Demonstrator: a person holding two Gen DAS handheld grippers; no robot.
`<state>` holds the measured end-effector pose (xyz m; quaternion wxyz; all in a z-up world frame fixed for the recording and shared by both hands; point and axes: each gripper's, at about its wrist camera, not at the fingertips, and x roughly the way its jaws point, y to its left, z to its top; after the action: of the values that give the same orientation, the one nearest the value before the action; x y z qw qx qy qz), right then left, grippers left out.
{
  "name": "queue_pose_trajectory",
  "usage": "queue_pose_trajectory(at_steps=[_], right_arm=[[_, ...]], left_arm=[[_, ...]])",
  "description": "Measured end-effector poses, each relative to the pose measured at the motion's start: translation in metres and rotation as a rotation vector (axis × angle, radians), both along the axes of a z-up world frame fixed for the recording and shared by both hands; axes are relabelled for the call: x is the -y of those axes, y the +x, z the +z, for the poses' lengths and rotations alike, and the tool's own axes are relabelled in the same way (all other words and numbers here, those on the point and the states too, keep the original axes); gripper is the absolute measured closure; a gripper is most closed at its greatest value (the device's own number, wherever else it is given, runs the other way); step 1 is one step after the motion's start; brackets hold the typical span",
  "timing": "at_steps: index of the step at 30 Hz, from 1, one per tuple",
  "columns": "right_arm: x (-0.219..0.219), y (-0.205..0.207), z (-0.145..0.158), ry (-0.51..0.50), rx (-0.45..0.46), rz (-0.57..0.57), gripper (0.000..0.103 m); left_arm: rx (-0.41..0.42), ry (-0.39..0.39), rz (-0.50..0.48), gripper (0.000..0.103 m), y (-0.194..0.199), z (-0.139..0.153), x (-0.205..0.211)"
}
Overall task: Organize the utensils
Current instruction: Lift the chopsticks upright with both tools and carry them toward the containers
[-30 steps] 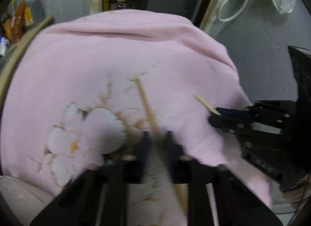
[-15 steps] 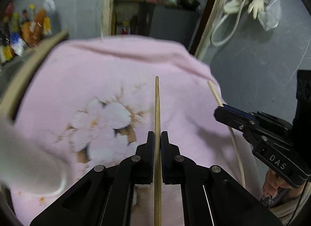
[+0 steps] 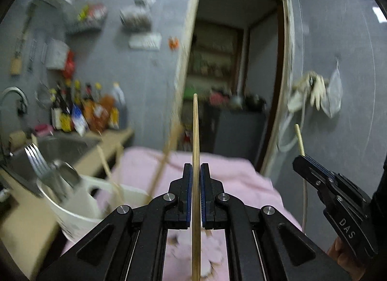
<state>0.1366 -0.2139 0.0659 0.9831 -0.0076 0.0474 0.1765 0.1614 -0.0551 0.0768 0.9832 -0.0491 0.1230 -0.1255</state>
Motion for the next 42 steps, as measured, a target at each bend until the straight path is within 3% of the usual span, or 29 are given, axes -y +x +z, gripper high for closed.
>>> queue_pose_trajectory(at_steps=[9,13,18,23,30,42], right_arm=[[-0.041,-0.009,0.041,0.126,0.216,0.062,0.100],[-0.057,0.001,0.052,0.212,0.256,0.118,0.100],[-0.076,0.020,0.057,0.297,0.272,0.186,0.100],[-0.092,0.038,0.049,0.344,0.288,0.231,0.100],[-0.107,0.054,0.033,0.334,0.298,0.233,0.100],[-0.121,0.077,0.005,0.285,0.225,0.231,0.100]], left_arm=[[0.187,-0.092,0.145,0.099,-0.019,0.039,-0.073],[0.245,-0.147,0.180,0.099,-0.015,0.058,-0.116],[0.255,-0.208,0.254,0.099,-0.005,0.071,-0.163],[0.259,-0.247,0.338,0.099,0.003,0.064,-0.194],[0.277,-0.270,0.425,0.099,0.017,0.046,-0.211],[0.254,-0.236,0.499,0.099,0.033,0.016,-0.197]])
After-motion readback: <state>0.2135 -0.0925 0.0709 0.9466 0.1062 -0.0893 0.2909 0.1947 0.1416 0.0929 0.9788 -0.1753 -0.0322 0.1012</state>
